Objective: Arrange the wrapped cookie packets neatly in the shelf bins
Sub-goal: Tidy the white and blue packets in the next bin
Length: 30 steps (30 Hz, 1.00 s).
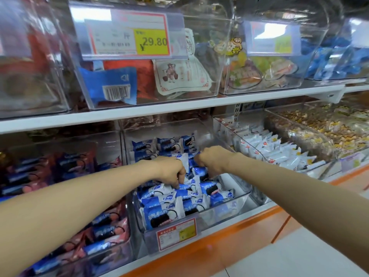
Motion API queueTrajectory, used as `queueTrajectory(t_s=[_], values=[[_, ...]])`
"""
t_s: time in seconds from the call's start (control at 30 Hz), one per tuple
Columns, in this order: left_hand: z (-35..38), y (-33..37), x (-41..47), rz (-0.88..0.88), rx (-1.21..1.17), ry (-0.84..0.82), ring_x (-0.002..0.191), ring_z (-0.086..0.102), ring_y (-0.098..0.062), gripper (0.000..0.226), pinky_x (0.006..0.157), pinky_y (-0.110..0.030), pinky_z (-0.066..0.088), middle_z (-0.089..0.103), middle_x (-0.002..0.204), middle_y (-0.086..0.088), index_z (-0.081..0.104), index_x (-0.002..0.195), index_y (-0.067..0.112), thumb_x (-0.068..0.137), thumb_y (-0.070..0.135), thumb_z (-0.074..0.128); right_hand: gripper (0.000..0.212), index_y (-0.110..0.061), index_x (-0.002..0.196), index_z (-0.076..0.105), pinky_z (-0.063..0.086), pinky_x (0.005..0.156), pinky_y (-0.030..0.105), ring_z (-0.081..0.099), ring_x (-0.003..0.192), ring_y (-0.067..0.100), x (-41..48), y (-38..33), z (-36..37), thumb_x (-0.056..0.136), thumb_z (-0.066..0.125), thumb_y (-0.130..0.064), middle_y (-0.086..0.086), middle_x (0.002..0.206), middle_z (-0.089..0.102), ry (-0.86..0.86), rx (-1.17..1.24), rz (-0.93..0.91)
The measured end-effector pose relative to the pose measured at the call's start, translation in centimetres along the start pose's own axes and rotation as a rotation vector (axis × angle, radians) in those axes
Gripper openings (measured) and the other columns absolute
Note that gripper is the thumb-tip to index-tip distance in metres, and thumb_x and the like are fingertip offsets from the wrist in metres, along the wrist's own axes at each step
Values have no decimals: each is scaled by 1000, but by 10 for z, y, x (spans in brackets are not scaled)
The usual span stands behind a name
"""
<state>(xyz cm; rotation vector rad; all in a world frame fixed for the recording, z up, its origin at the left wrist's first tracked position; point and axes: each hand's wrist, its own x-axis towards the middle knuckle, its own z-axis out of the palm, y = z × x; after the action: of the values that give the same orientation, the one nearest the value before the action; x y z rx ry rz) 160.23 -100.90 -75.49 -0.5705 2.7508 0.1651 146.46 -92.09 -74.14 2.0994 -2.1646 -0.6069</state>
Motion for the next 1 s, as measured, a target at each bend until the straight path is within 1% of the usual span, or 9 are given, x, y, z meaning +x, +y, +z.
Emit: queueTrajectory(t_s=[0.1, 0.2, 0.33, 0.5, 0.63, 0.73, 0.8, 0.87, 1.0], values=[[-2, 2, -1, 35, -1, 29, 91, 54, -11, 24, 72, -25, 40, 64, 106, 7, 66, 107, 24, 84, 29, 67, 35, -12, 122, 49, 41, 74, 33, 56, 108, 30, 2, 1, 2, 87, 53, -8, 12, 118, 58, 95, -34, 27], [-3, 4, 0, 170, 49, 138, 111, 47, -15, 29, 89, -29, 40, 55, 119, 3, 61, 118, 26, 88, 26, 59, 37, -12, 122, 48, 43, 74, 35, 56, 106, 31, 0, 7, 5, 86, 51, -7, 12, 115, 60, 183, -25, 26], [2, 4, 5, 183, 244, 33, 124, 29, -19, 46, 104, -36, 25, 31, 144, 5, 38, 141, 33, 96, 25, 44, 36, -14, 120, 50, 43, 81, 34, 58, 105, 29, 0, 7, 10, 85, 52, -7, 9, 113, 63, 272, -69, 23], [-1, 3, 4, 152, 356, -16, 132, 22, -18, 43, 113, -43, 11, 21, 153, 10, 40, 140, 32, 97, 36, 41, 31, -14, 117, 55, 44, 86, 34, 58, 105, 26, -2, 7, 3, 87, 54, -8, 8, 113, 63, 185, -32, 31], [1, 3, 3, 135, 243, 25, 128, 27, -17, 38, 110, -40, 14, 33, 146, 9, 55, 126, 26, 90, 39, 56, 17, -15, 103, 62, 47, 83, 34, 57, 100, 25, 0, -1, 17, 87, 56, -14, 6, 102, 60, 79, -48, -44], [5, 1, 4, 144, 118, 134, 121, 35, -16, 16, 102, -36, 22, 45, 134, 9, 63, 93, 22, 84, 34, 65, 26, -16, 110, 55, 43, 75, 32, 57, 99, 27, 3, 1, 20, 85, 58, -10, 7, 107, 60, 78, 61, -11], [6, 1, 2, 135, 101, 162, 117, 38, -16, 11, 101, -36, 27, 48, 127, 8, 58, 77, 23, 83, 28, 65, 33, -13, 116, 49, 43, 72, 34, 58, 97, 29, 4, 0, 21, 85, 54, -4, 10, 110, 59, 89, 93, 3], [5, 2, 1, 100, 128, 160, 111, 41, -17, 18, 101, -37, 29, 49, 119, 4, 51, 68, 22, 83, 21, 61, 36, -13, 116, 47, 45, 73, 37, 59, 94, 31, 5, -2, 22, 83, 53, 0, 12, 110, 58, 86, 90, -8], [3, 4, -1, 25, 149, 141, 109, 42, -17, 32, 95, -34, 31, 48, 119, 2, 41, 61, 26, 83, 23, 65, 40, -9, 120, 45, 44, 73, 36, 58, 97, 31, 2, -4, 23, 84, 54, 3, 13, 112, 56, 66, 86, -28]])
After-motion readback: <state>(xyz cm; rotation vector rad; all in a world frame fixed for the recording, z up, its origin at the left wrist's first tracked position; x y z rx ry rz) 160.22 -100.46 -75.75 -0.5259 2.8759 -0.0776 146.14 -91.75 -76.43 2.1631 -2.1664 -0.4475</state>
